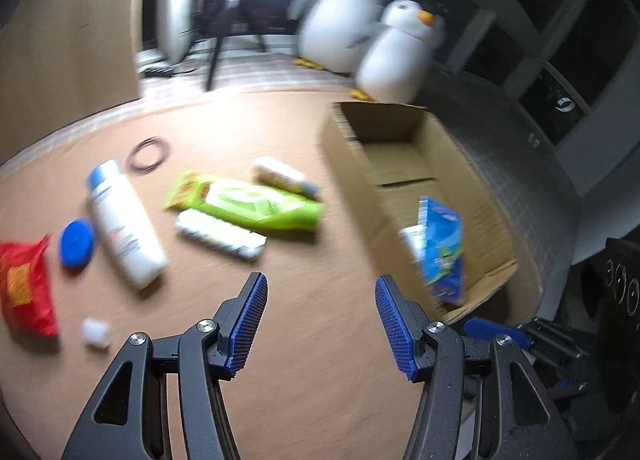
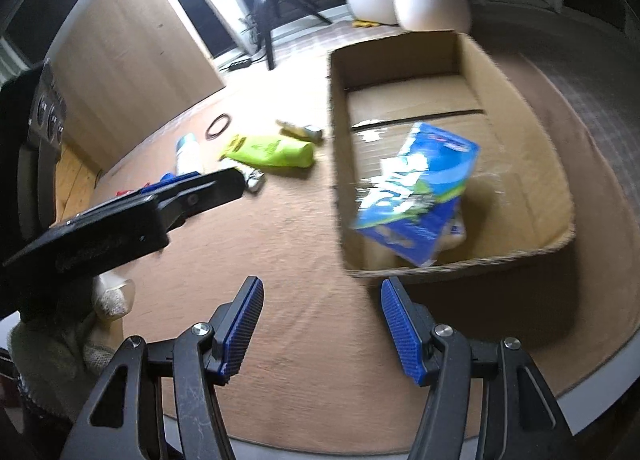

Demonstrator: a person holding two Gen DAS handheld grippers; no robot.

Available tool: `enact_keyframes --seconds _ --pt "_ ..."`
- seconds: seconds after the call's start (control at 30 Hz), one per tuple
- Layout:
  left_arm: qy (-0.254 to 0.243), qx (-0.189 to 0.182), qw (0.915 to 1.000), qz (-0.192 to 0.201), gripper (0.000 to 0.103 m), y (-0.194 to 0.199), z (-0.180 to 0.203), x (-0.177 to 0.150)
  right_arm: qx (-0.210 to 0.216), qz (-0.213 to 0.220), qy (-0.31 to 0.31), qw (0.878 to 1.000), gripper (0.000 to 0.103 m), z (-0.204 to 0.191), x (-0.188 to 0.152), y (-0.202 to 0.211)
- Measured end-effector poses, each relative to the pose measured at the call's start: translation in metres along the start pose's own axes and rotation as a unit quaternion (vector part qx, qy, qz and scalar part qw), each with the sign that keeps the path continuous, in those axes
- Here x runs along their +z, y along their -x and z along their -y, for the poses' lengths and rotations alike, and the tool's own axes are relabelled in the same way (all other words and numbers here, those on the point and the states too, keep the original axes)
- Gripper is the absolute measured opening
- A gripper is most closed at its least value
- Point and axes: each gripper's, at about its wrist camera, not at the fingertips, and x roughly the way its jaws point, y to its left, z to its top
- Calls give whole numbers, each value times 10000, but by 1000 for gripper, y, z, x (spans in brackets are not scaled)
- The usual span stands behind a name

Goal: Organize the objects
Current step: 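Return the left tool to the white sponge and grasp it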

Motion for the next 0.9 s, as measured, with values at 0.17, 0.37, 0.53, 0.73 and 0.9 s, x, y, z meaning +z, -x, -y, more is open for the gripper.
enact_keyframes --seconds 0.17,0.37,0.53,0.73,0.9 --pt "453 327 9984 45 60 23 -60 -20 129 -93 228 9996 58 -29 3 -12" --pt "964 653 9931 107 60 46 -127 -38 248 -189 503 9982 58 -66 4 -25" --pt "1179 864 9892 70 60 51 -168 -50 322 -251 642 9971 58 -91 4 -35" --pt "1144 915 9892 -80 60 37 -182 -60 344 -315 746 9961 58 -109 0 -41" --pt "958 930 9908 -242 60 17 -184 -63 293 -295 711 9966 58 -112 -1 -41"
